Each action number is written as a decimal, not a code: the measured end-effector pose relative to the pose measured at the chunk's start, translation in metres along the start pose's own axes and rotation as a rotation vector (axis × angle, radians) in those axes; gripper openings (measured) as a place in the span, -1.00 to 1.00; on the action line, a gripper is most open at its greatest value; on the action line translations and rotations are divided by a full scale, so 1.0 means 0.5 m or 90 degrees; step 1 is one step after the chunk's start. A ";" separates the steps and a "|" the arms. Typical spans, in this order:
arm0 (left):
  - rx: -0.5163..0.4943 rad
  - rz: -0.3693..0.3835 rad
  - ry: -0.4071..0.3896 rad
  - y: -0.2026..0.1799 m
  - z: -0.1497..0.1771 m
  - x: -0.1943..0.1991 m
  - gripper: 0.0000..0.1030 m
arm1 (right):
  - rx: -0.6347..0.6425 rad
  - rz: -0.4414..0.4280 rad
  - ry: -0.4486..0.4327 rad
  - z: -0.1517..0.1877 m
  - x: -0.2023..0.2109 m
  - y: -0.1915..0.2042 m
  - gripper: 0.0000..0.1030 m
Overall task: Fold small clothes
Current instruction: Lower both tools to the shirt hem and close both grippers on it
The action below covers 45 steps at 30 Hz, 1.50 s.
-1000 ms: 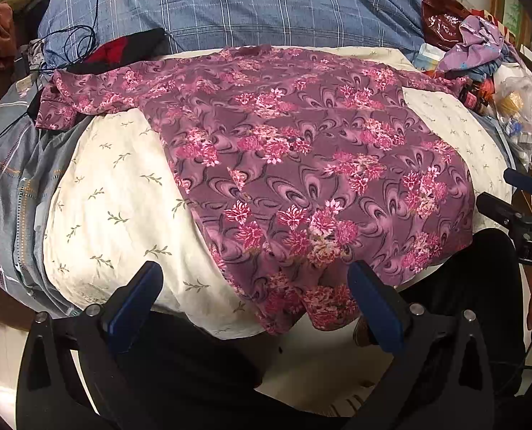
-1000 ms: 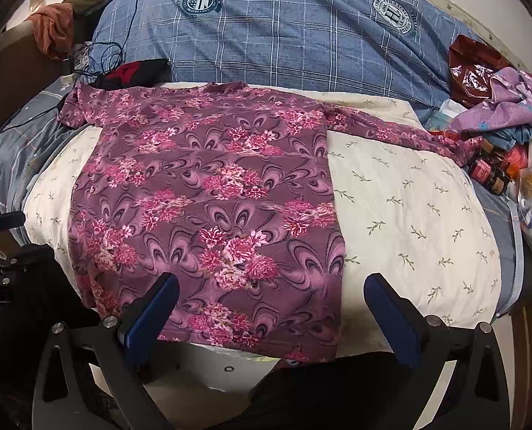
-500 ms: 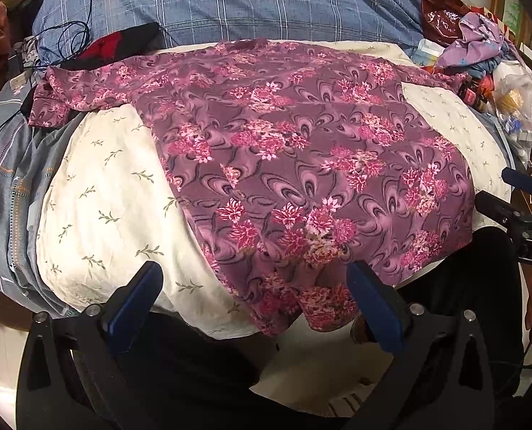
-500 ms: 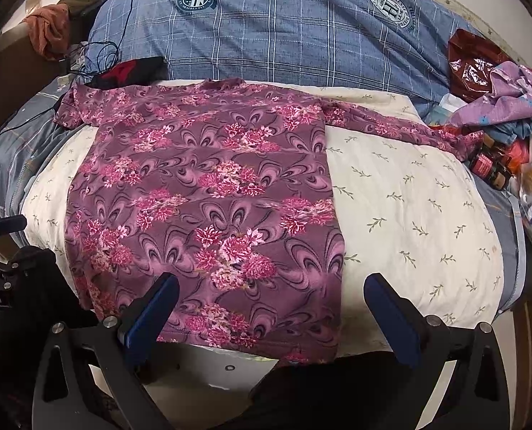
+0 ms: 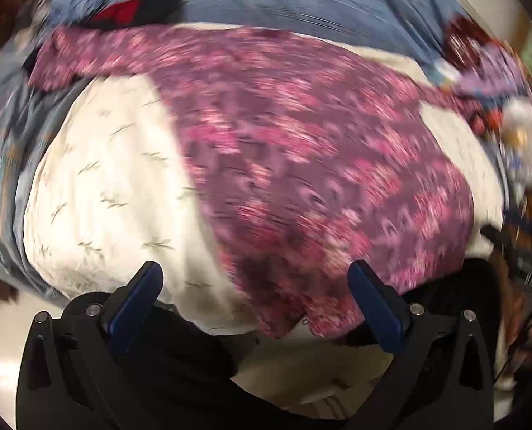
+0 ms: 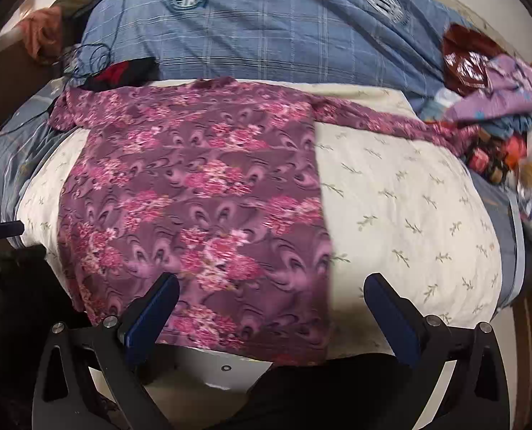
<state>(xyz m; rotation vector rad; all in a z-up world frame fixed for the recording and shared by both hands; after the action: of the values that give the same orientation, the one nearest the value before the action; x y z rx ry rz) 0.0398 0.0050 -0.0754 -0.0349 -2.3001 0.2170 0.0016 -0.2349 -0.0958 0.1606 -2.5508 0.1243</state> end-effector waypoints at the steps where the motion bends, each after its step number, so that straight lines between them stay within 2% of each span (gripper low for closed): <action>1: 0.027 0.002 0.007 0.019 -0.005 -0.005 1.00 | -0.006 0.006 0.002 0.002 -0.001 -0.011 1.00; 6: 0.153 0.025 0.082 0.083 0.007 -0.058 1.00 | -0.053 0.036 0.020 0.024 -0.014 -0.080 1.00; 11: 0.202 0.083 0.135 0.043 0.039 -0.105 1.00 | -0.109 0.039 0.039 0.046 -0.030 -0.117 1.00; 14: 0.224 0.066 0.126 0.043 0.038 -0.120 1.00 | -0.124 0.037 0.050 0.056 -0.038 -0.126 1.00; 18: 0.244 0.078 0.098 0.042 0.041 -0.104 0.96 | -0.127 0.037 0.056 0.063 -0.041 -0.129 1.00; 20: 0.240 0.090 0.100 0.032 0.051 -0.096 0.69 | -0.128 0.036 0.059 0.064 -0.046 -0.131 1.00; 23: 0.229 0.108 0.111 0.011 0.073 -0.099 0.54 | -0.139 0.029 0.060 0.060 -0.059 -0.135 1.00; 25: 0.255 0.145 0.145 -0.005 0.096 -0.102 0.42 | -0.146 0.019 0.066 0.058 -0.074 -0.136 1.00; 27: 0.259 0.162 0.159 -0.019 0.114 -0.107 0.32 | -0.151 -0.003 0.078 0.061 -0.090 -0.128 0.99; 30: 0.256 0.168 0.160 -0.023 0.126 -0.117 -0.01 | -0.156 -0.037 0.086 0.065 -0.102 -0.110 0.91; 32: 0.280 0.198 0.162 -0.025 0.127 -0.118 -0.45 | -0.144 -0.055 0.085 0.065 -0.103 -0.095 0.80; 33: 0.286 0.207 0.160 -0.025 0.124 -0.117 -0.49 | -0.134 -0.067 0.084 0.064 -0.103 -0.085 0.76; 35: 0.277 0.211 0.151 -0.028 0.121 -0.114 -0.73 | -0.120 -0.088 0.084 0.064 -0.102 -0.070 0.44; 36: 0.268 0.206 0.146 -0.026 0.120 -0.110 -0.76 | -0.111 -0.096 0.087 0.064 -0.104 -0.063 0.32; 37: 0.265 0.206 0.144 -0.026 0.118 -0.106 -0.81 | -0.102 -0.105 0.090 0.065 -0.106 -0.056 -0.07; 38: 0.264 0.205 0.141 -0.023 0.115 -0.104 -0.85 | -0.097 -0.119 0.092 0.066 -0.108 -0.049 -0.65; 39: 0.263 0.204 0.138 -0.018 0.112 -0.096 -0.87 | -0.098 -0.134 0.097 0.067 -0.109 -0.045 -0.92; 40: 0.261 0.201 0.130 -0.013 0.105 -0.088 -0.96 | -0.104 -0.144 0.097 0.066 -0.108 -0.043 -0.92; 42: 0.241 0.157 0.095 0.024 0.088 -0.060 -0.96 | -0.130 -0.178 0.080 0.053 -0.089 -0.039 -0.93; 45: 0.245 0.100 0.055 0.106 0.068 -0.024 -0.96 | -0.178 -0.225 0.042 0.022 -0.033 -0.044 -0.93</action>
<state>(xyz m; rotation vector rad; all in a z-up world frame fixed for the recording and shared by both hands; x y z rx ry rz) 0.0206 0.0512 -0.1157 -0.0280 -2.1351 0.7211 0.0124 -0.2567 -0.1127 0.4842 -2.4010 -0.3546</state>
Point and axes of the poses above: each gripper's, at about its wrist camera, not at the fingertips, and x roughly against the way its jaws point, y to its left, z to its underside, the point moved 9 cm from there along -x, roughly the way its jaws point, and after that the axes turned 12 degrees about -y, right-handed, at the moved point
